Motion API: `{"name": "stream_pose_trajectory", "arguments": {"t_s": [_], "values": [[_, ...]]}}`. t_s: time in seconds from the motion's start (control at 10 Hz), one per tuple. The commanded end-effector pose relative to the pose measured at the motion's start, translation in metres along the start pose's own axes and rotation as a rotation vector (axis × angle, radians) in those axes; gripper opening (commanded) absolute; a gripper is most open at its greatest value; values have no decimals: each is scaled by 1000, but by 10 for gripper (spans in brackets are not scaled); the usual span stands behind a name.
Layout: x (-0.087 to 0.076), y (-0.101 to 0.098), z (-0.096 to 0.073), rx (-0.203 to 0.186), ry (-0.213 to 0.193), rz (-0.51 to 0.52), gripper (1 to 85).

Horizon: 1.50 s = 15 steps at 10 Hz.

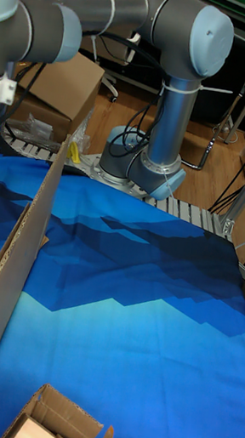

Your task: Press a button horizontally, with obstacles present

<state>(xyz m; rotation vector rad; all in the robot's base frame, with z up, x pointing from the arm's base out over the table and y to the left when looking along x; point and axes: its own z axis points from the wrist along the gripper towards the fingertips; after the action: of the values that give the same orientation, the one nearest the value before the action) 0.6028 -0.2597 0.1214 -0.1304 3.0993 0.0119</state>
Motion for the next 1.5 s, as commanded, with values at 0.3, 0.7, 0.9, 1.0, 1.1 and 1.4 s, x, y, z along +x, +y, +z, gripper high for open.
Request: {"name": "stream_pose_trajectory", "arguments": {"t_s": [0.3,0.7,0.9,1.0,1.1,1.4], "values": [[-43,4,5,-40,-161,-61,10],[-35,7,6,-54,-132,-66,10],[-14,12,-19,-57,-75,-43,10],[-5,18,-40,-54,-54,-27,10],[1,23,-57,-42,-40,-16,10],[12,47,-94,9,-5,26,10]]}}
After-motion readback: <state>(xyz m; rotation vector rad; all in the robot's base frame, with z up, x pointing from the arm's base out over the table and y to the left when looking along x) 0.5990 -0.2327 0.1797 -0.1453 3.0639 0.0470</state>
